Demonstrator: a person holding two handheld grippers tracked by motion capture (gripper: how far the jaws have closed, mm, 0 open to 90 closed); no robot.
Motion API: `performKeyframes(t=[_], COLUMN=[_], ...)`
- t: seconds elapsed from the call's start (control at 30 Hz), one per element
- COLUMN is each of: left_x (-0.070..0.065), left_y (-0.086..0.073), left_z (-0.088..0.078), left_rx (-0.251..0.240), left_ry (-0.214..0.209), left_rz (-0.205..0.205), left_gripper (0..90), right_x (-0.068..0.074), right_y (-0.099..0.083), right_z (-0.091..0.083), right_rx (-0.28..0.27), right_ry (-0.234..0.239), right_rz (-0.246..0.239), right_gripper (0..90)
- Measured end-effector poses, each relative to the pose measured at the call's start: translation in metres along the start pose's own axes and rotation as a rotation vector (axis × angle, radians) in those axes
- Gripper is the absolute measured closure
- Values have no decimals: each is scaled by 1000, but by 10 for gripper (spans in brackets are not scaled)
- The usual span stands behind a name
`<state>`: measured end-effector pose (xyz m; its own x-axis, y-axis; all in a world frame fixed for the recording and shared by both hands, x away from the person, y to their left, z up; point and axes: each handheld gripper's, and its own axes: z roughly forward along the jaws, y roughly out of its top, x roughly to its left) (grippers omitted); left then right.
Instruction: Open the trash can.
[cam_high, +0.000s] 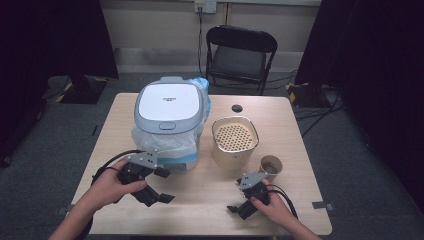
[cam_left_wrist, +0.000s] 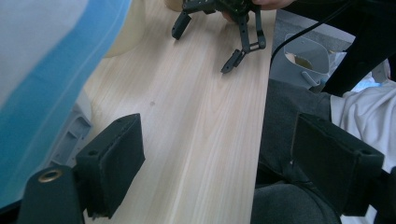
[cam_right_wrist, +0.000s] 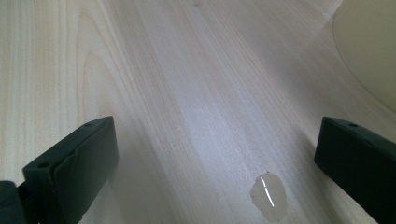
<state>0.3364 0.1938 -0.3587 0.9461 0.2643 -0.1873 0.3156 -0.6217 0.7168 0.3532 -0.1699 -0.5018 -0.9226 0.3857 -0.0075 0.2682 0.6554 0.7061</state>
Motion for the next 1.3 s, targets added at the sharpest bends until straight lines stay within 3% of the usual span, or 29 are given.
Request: performKeyframes(t=[0.4,1.1,1.3], left_x=[5,8,10], left_y=[20,51,60], left_z=[-20,-38,-45], left_rx=[8,20,0], left_ry=[37,58,66], left_rz=[-17,8,9], left_gripper=[167,167,167], right_x=[0,0,0], right_y=[0,0,0], right_z=[0,0,0], right_rx=[-1,0,0], right_ry=[-1,-2,-2], right_rz=[-1,-2,-1], right_gripper=[0,0,0])
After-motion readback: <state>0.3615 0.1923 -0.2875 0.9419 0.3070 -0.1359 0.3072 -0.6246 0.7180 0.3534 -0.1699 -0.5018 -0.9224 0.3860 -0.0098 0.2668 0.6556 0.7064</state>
